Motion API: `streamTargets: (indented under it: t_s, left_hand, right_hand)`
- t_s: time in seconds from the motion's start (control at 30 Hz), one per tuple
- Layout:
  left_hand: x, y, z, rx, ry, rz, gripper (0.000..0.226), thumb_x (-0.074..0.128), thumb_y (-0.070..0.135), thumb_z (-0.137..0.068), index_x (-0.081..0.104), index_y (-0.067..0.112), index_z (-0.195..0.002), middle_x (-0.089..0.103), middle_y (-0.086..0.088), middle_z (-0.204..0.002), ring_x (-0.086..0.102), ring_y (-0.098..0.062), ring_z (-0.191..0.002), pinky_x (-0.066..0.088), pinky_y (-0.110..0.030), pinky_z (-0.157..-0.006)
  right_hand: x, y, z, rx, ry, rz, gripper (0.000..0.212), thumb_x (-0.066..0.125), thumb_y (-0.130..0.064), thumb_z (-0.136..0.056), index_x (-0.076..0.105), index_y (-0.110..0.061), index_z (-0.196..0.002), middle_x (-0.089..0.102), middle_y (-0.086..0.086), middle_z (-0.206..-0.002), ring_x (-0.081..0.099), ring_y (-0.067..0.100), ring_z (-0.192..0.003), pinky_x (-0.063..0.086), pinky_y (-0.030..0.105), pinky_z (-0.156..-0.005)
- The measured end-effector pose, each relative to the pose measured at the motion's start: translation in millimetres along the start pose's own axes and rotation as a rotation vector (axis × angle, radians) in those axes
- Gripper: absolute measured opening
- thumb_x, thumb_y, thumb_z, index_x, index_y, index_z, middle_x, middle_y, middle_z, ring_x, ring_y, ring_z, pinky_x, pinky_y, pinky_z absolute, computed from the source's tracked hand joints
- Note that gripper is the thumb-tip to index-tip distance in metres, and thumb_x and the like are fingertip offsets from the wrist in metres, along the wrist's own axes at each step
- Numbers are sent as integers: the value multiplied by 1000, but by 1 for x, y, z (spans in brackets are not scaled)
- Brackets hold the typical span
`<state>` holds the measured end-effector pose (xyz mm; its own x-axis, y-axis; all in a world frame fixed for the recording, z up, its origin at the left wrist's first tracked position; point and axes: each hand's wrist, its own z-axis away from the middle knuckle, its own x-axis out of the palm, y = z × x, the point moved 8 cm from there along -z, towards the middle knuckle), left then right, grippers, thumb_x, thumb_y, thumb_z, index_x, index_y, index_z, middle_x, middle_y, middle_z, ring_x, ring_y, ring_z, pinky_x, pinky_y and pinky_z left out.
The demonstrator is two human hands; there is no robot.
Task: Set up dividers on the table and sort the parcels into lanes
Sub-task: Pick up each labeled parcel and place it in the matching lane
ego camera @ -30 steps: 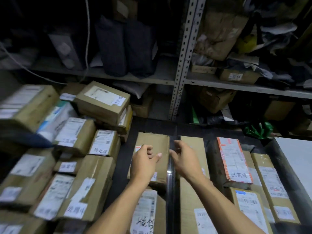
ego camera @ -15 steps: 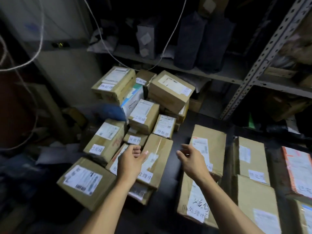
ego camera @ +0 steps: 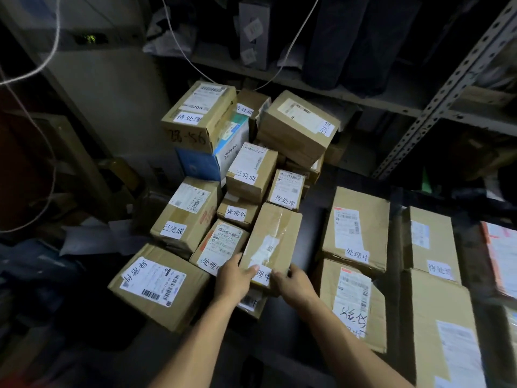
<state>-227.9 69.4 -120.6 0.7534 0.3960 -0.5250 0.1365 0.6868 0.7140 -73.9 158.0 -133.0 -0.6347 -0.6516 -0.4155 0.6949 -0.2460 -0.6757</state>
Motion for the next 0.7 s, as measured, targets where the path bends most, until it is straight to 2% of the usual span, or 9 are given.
streamTargets:
  t_s: [0.07,0.1,0.2,0.3,0.4,0.5,0.53,0.63,0.7]
  left_hand:
    - [0,-2,-1,6,1,25,50,76,32,-84,60,13,-127,68,-3,-118,55,-9,-91,40,-17,-71]
    - [0,-3,-1,7,-2,39,49,77,32,-82,60,14,-125,69,-3,-116,57,-10,-90,41,-18,-70]
    - [-3,-3,1,20,-17,67,45,80,32,-80,58,17,-116,69,-1,-108,63,-14,-92,48,-24,-72]
    - [-3,6,6,58,-20,83,39,81,31,-78,58,20,-108,69,3,-101,64,-10,-89,49,-25,-71]
    - [-2,24,12,102,-19,97,34,81,31,-78,56,26,-100,67,10,-93,62,-3,-83,47,-22,-66]
    - [7,48,19,157,-31,92,33,81,31,-78,54,30,-96,63,16,-87,59,2,-80,43,-19,-61]
    - [12,55,21,177,-32,92,33,81,31,-78,54,30,-96,63,17,-87,59,3,-79,42,-18,-60]
    - [30,73,26,216,-53,93,33,81,32,-77,55,28,-97,65,14,-91,61,0,-82,48,-22,-65]
    - [46,84,30,223,-81,114,32,82,33,-77,56,28,-96,69,9,-95,66,-8,-86,54,-32,-76]
  right_hand:
    - [-3,1,4,-36,44,-24,36,60,-27,-95,60,-12,-128,69,4,-121,65,17,-103,49,13,-67]
    - [-5,2,6,-48,66,-32,35,60,-26,-96,60,-12,-128,69,4,-121,66,17,-104,48,13,-67]
    - [-13,2,11,-84,99,-58,33,61,-26,-95,63,-16,-126,71,0,-118,68,15,-102,52,25,-82]
    - [-24,-1,19,-131,113,-118,29,63,-24,-94,65,-19,-122,73,-2,-116,69,12,-99,54,36,-93]
    - [-40,-5,25,-176,140,-171,32,64,-21,-94,64,-17,-125,72,-5,-114,69,6,-97,55,30,-90]
    - [-63,-5,33,-194,163,-228,34,63,-21,-94,63,-17,-128,72,-9,-106,67,-7,-89,53,13,-78]
    - [-72,-4,36,-197,176,-233,34,63,-21,-94,64,-18,-128,72,-10,-106,67,-6,-90,53,14,-79]
    - [-99,2,45,-192,205,-252,36,62,-23,-94,63,-20,-130,72,-6,-115,68,10,-101,55,35,-94]
    - [-118,7,50,-187,217,-287,34,62,-22,-95,64,-21,-128,72,-8,-113,69,9,-99,56,35,-92]
